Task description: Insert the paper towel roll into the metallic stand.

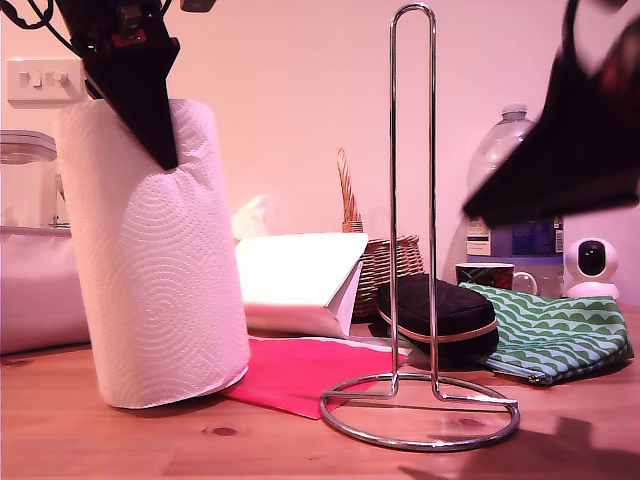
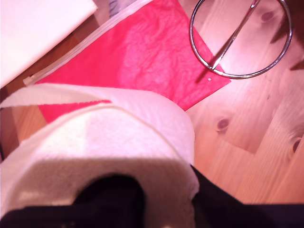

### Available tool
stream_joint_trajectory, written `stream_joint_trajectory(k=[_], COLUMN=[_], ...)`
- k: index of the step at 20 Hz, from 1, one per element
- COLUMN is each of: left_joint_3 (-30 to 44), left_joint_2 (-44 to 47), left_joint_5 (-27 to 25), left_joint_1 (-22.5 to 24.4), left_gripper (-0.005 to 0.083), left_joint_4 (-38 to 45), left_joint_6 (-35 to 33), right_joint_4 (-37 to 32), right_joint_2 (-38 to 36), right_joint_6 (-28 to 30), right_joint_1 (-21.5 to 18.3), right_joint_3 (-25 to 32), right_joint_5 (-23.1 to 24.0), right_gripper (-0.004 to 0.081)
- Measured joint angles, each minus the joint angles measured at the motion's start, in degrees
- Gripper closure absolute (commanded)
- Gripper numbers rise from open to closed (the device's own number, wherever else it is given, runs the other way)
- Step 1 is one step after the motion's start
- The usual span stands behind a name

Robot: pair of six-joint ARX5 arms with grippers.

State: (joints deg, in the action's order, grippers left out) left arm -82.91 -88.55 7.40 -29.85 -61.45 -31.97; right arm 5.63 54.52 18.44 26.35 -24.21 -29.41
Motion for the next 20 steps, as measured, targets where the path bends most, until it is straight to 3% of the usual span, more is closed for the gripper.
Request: stream_joint_trajectory(k=[3, 11, 20], left_joint_3=[0.0, 0.0, 0.0], left_joint_2=[0.0, 0.0, 0.0], left_joint_5=[0.02, 0.04, 1.11], left_joint_1=[0.0, 0.0, 0.0], left_gripper=[0.0796, 0.0796, 0.0796], left_joint_4=[0.39, 0.87, 1.55], left_joint_6=[-0.02, 0.0, 0.0], right_joint_4=[-3.45, -16.37, -29.35], right_joint_2=[5.57, 17.05, 27.91], right_joint_6=[4.37, 5.2, 5.03], right_joint_1=[-0.37, -5.84, -6.01], right_joint_3=[0.0, 0.0, -0.09], right_joint_5=[-0.02, -2.99, -4.35], right_gripper=[0.0402, 0.0418, 0.0419])
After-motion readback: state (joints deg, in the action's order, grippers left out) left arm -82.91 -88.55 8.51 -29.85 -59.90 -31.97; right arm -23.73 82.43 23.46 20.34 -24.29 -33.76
